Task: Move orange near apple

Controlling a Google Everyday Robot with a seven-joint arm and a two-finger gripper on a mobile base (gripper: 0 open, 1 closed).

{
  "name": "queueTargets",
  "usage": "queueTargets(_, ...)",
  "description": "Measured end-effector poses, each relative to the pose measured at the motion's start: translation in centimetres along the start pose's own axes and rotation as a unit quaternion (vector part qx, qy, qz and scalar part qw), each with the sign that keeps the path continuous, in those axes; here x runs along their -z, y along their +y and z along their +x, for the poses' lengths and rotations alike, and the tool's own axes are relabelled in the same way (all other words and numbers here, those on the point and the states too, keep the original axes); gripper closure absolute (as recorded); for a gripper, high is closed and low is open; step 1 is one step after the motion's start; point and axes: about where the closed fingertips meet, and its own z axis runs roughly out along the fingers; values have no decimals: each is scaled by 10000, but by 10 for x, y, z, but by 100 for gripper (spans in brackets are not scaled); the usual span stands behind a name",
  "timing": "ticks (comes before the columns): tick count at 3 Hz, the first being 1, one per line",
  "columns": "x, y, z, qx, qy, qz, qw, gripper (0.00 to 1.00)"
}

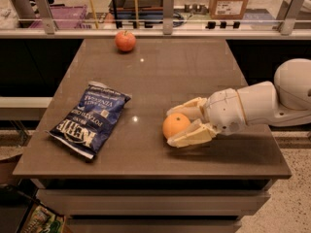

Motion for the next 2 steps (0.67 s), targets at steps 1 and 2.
queueTargets(1, -1, 1, -1, 11, -1, -15, 10000, 87)
queueTargets(2, -3, 1, -3, 23, 1, -30, 10000, 100)
